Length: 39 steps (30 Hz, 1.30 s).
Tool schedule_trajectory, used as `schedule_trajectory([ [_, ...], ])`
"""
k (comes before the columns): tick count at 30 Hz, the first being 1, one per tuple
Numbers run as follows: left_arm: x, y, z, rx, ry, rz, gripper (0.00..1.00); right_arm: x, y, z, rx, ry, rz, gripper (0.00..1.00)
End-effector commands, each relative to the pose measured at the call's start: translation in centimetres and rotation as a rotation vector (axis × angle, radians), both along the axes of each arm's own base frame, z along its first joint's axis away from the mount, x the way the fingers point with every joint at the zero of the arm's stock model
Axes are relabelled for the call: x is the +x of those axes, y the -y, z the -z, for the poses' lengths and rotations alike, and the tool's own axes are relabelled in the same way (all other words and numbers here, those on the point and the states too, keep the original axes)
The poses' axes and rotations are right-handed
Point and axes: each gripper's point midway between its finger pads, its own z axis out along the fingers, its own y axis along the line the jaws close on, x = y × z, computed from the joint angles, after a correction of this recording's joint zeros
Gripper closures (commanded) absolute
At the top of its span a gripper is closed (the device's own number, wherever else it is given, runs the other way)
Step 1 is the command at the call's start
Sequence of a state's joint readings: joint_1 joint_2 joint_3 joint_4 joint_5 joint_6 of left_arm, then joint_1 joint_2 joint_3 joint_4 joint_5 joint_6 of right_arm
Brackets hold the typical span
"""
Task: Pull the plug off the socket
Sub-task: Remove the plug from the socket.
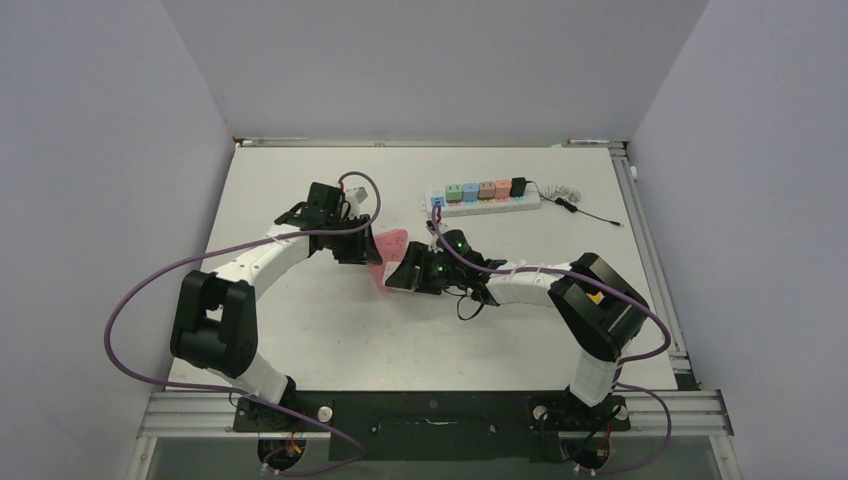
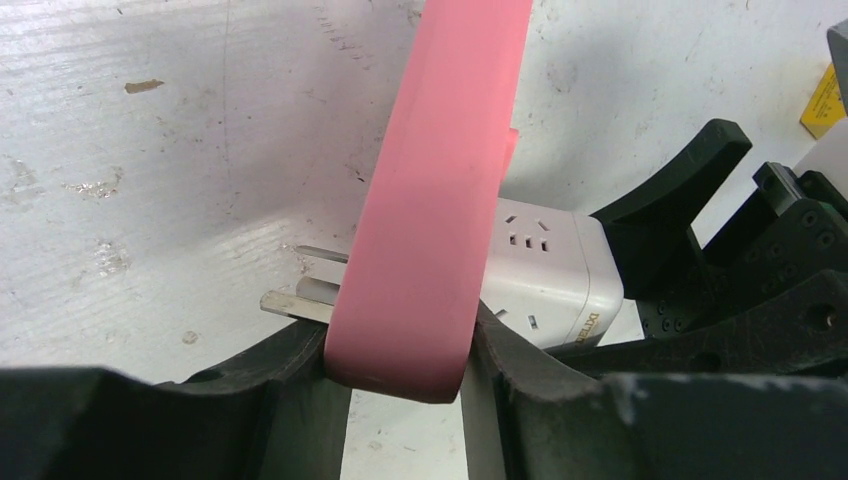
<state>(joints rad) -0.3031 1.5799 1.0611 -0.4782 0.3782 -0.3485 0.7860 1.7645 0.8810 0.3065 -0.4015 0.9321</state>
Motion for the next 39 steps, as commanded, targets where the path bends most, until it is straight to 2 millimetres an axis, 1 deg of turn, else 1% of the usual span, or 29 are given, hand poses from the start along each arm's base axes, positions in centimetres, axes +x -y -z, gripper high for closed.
schedule_trajectory([
  [1, 2.4, 0.3, -2.4, -0.032, 0.124, -0.016, 0.72, -0.2, -2.1, -3.2, 0.129, 0.056, -0.061, 0.95],
  [3, 2.4, 0.4, -2.5, -0.039, 0.126, -0.014, 0.81, -0.1, -2.0, -2.7, 0.124, 0.039, -0.054, 0.95],
  [4, 2.4, 0.4, -2.5, -0.041, 0.128, -0.012, 0.89, -0.2, -2.0, -2.5, 0.122, 0.035, -0.055, 0.95],
  [6, 2.4, 0.5, -2.6, -0.047, 0.127, -0.008, 1.0, -0.2, -1.8, -1.9, 0.104, 0.04, -0.057, 0.95],
  [11, 2.3, 0.5, -2.8, -0.048, 0.14, 0.001, 1.0, 0.0, -0.6, 0.1, 0.049, 0.043, -0.065, 0.95],
  [14, 2.3, 0.5, -3.1, -0.051, 0.153, 0.007, 1.0, 0.2, 0.4, 1.5, 0.022, -0.003, -0.039, 0.95],
  [17, 2.2, 0.6, -3.3, -0.048, 0.172, 0.013, 1.0, 0.5, 1.1, 2.9, -0.051, -0.053, -0.004, 0.95],
  [19, 2.1, 0.9, -3.3, -0.033, 0.183, 0.022, 1.0, 0.9, 1.3, 3.5, -0.091, -0.074, 0.015, 0.95],
  [22, 1.6, 1.5, -3.1, 0.005, 0.196, 0.046, 1.0, 1.3, 1.0, 3.8, -0.135, -0.081, 0.037, 0.95],
  [26, 1.4, 1.6, -2.9, 0.073, 0.221, 0.056, 1.0, 1.8, 0.1, 3.3, -0.185, -0.057, 0.054, 0.95],
  [32, 1.0, 2.1, -2.8, 0.113, 0.238, 0.079, 1.0, 2.6, -1.6, 0.9, -0.225, 0.025, 0.101, 0.95],
  [36, 0.9, 2.1, -2.7, 0.124, 0.234, 0.082, 1.0, 2.7, -2.3, -0.2, -0.248, 0.066, 0.121, 0.95],
  [39, 0.8, 2.3, -2.7, 0.123, 0.235, 0.087, 1.0, 3.0, -2.5, -0.8, -0.238, 0.084, 0.137, 0.95],
])
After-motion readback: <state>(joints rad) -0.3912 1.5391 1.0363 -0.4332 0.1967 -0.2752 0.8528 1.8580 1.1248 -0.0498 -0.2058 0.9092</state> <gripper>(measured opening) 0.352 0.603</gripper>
